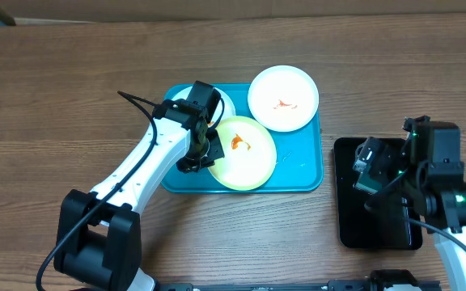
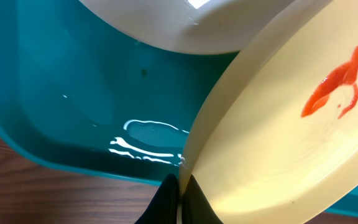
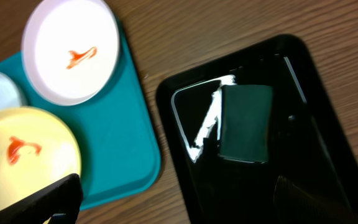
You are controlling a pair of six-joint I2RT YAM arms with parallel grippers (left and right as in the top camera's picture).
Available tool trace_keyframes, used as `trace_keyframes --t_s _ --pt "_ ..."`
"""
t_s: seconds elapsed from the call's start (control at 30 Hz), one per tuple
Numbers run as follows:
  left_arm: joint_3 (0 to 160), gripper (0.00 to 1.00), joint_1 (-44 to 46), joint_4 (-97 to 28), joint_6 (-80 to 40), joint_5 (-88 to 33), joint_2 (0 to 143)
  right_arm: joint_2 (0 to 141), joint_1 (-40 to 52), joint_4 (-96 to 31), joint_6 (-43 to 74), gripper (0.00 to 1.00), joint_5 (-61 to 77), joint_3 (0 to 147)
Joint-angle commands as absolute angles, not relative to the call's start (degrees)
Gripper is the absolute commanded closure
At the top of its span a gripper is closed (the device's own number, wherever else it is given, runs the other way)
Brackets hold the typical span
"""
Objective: Clean dirty plates on tray and stack at the side
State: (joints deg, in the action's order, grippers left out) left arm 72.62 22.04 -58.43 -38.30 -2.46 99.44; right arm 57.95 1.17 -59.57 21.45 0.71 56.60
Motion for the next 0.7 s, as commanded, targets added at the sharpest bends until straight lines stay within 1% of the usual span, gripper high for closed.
trace_keyframes --t_s 0.0,0.03,0.07,0.13,0.17,0.2,0.23,0.3,0.43,0.57,0.67 --pt "72.0 0.96 22.2 -58.2 -34.0 1.0 99.4 61.5 1.0 -59.2 23.0 0.0 -2.9 58.2" --pt "71.9 0.96 22.2 -58.0 -33.5 1.0 99.4 63.1 1.0 -59.0 22.9 0.01 -2.9 58.2" --pt "71.7 0.96 22.2 -57.7 -33.1 1.0 99.4 64.6 1.0 -58.8 22.8 0.04 -3.0 58.2" --pt "71.7 0.96 22.2 -57.0 -31.8 1.0 99.4 68.0 0.5 -58.1 22.9 0.13 -3.0 58.2" --pt "71.7 0.96 22.2 -56.5 -31.2 1.0 99.4 69.6 -0.1 -57.8 23.8 0.19 -3.0 58.2" --pt "71.7 0.96 22.2 -56.2 -30.9 1.0 99.4 70.7 -0.8 -57.6 24.5 0.23 -3.0 58.2" --pt "71.7 0.96 22.2 -56.1 -30.8 1.0 99.4 72.1 -1.8 -57.4 25.6 0.25 -3.0 58.2" --pt "71.7 0.96 22.2 -56.3 -30.7 1.0 99.4 74.1 -3.9 -56.9 25.8 0.25 -3.0 58.2" --pt "71.7 0.96 22.2 -56.6 -30.6 1.0 99.4 77.5 -8.0 -55.8 23.5 0.33 -2.9 58.2" --pt "71.7 0.96 22.2 -56.5 -30.6 1.0 99.4 80.9 -9.1 -56.1 19.1 0.34 0.7 58.1" --pt "71.7 0.96 22.2 -56.5 -30.6 1.1 99.4 83.6 -9.0 -55.9 18.8 0.34 1.3 57.5"
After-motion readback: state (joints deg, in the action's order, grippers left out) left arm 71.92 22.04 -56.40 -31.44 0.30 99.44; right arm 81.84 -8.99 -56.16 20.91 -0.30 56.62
